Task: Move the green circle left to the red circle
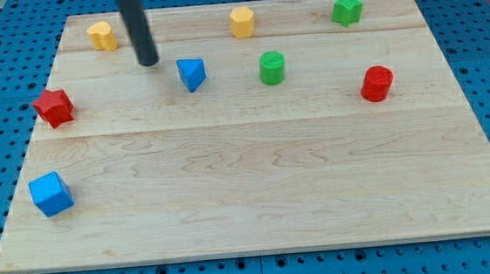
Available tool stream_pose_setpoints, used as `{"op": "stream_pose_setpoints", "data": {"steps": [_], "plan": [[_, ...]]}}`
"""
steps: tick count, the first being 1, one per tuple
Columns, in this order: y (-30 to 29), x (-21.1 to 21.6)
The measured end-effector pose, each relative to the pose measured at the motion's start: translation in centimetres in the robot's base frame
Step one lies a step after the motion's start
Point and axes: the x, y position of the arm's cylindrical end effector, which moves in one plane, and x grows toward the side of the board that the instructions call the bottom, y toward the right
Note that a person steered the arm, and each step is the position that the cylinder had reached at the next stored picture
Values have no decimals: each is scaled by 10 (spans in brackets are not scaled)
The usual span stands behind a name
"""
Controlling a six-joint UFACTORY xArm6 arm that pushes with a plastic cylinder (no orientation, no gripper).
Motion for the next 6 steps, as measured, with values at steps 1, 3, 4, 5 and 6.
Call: {"op": "stream_pose_setpoints", "data": {"steps": [1, 3, 4, 5, 6], "plan": [[32, -12], [124, -7], [130, 11], [131, 10], [146, 5]]}}
